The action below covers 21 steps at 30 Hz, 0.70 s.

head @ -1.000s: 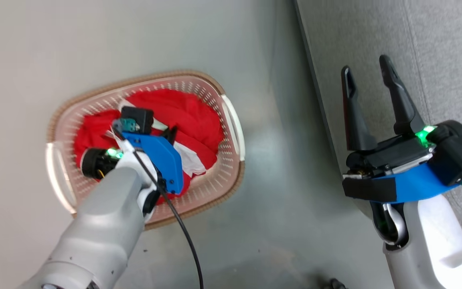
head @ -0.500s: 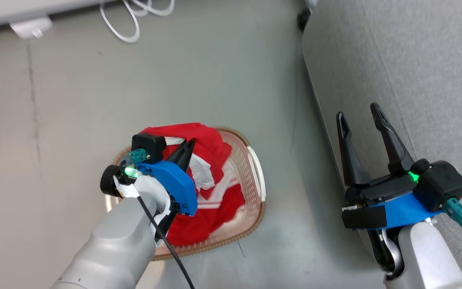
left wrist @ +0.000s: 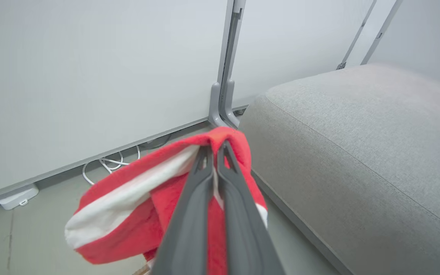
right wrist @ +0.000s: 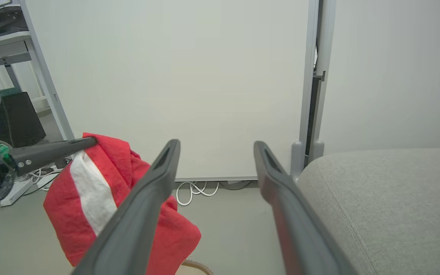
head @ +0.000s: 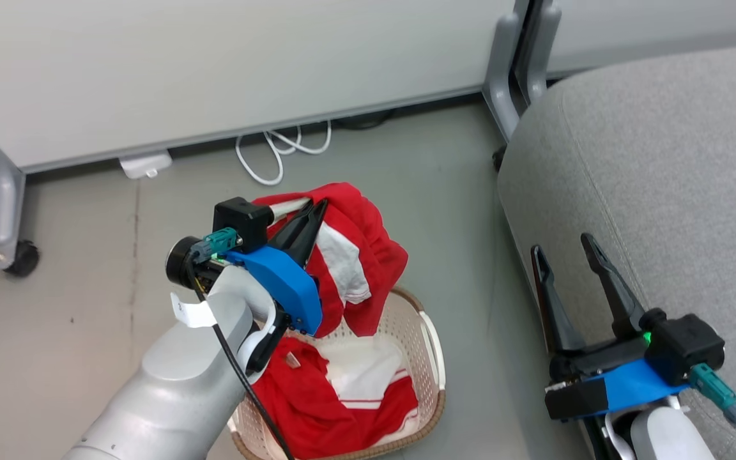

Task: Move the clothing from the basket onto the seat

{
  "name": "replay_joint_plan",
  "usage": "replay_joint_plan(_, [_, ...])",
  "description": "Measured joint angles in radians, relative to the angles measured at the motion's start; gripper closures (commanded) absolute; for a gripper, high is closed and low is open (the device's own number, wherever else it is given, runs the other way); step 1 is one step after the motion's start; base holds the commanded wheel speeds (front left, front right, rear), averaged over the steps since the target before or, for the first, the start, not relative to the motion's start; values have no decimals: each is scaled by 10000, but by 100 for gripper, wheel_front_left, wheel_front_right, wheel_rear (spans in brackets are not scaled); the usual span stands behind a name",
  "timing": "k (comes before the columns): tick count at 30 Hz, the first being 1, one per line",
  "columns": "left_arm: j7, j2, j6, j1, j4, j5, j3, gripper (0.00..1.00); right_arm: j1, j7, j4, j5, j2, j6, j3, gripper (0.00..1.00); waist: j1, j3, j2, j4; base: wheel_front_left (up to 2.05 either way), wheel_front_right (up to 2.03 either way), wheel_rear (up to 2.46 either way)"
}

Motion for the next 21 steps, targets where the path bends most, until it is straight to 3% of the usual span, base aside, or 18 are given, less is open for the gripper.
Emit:
replay_joint_plan(11, [-2,322,61,256,-1540,999,527,100,879,0,29,12,2,0,-17,0,0,-1402,-1,407,0,0,0])
replay_joint_plan(21, [144,539,389,445,-2807,1093,470,100,1048,0,-98,75,2,0,54,0,1,-1669,-1,576,0,0,0])
